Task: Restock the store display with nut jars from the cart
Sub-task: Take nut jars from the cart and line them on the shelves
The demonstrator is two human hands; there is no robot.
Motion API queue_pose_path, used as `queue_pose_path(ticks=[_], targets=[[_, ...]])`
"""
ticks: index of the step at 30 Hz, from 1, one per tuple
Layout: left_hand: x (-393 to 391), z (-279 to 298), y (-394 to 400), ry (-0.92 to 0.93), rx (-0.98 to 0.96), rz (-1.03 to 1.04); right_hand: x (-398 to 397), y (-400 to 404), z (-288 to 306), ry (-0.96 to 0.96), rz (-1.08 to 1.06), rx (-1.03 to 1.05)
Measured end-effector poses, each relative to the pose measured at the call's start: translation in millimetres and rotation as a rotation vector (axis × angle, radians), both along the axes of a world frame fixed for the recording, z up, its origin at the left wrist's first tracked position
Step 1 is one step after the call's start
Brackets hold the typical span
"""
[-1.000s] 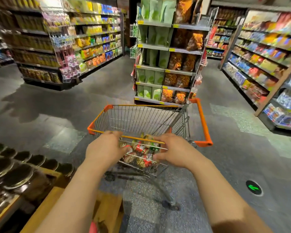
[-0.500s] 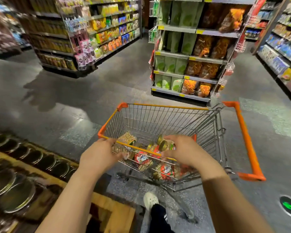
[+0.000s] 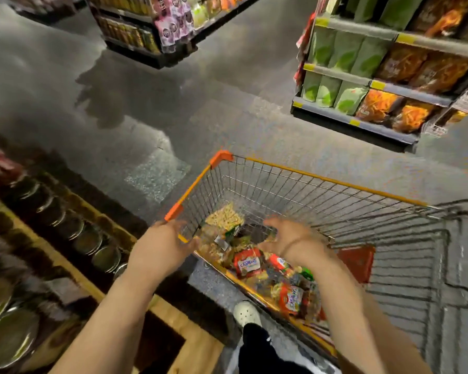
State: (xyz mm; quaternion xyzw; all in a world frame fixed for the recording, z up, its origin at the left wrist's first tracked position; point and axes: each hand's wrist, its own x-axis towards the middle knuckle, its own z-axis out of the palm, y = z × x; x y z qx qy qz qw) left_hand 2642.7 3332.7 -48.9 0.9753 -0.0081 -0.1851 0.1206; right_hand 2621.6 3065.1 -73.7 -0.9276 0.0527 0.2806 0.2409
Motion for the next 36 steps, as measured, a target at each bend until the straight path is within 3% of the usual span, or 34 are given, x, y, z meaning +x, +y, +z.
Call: queue_pose_path(ticks=[7, 17, 30, 36], targets=[[63, -64, -31, 0.161, 0.022, -0.017, 36, -9, -101, 0.247, -0.158, 0.244], [126, -180, -48, 0.449, 0.130, -0.033, 54, 2, -225, 0.409, -0.233, 0.306], [172, -303, -49, 0.684, 0.316, -0.111, 66, 11, -320, 0.517, -0.262, 0.412], [171, -334, -37, 0.691, 0.229, -0.001, 69, 24, -343, 0.549, -0.263, 0.479]])
